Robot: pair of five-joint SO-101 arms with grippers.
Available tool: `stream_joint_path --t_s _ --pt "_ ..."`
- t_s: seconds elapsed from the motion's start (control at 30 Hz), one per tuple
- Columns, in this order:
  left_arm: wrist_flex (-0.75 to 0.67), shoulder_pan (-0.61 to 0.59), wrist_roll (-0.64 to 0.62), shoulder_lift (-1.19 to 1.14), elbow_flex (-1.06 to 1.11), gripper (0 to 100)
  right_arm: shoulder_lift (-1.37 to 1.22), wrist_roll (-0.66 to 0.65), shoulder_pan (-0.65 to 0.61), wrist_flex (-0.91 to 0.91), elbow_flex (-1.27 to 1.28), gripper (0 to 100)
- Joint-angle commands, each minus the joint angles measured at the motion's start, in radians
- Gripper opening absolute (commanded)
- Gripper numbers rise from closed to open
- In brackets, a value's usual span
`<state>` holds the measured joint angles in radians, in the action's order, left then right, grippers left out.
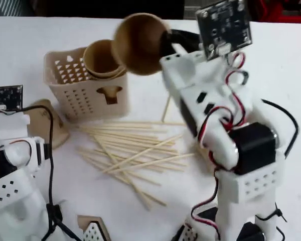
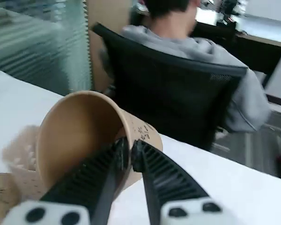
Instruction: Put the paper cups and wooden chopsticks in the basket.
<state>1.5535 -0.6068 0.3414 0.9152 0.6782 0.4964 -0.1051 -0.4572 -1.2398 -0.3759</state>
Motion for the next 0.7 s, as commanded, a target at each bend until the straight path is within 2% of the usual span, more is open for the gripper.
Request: stream_joint_path --t_s 0.0,0.23,0.67 --pt "-0.017 -0.007 0.0 0.013 0.0 22 0.024 0.026 -0.087 0.012 -0.043 1.9" --pt "-0.017 -0.007 0.0 0.013 0.002 22 -0.094 0.031 -0.157 0.061 -0.049 1.9" --pt "-0.017 -0.008 0.0 0.013 0.002 22 -0.326 0.029 -0.159 0.168 -0.051 1.9"
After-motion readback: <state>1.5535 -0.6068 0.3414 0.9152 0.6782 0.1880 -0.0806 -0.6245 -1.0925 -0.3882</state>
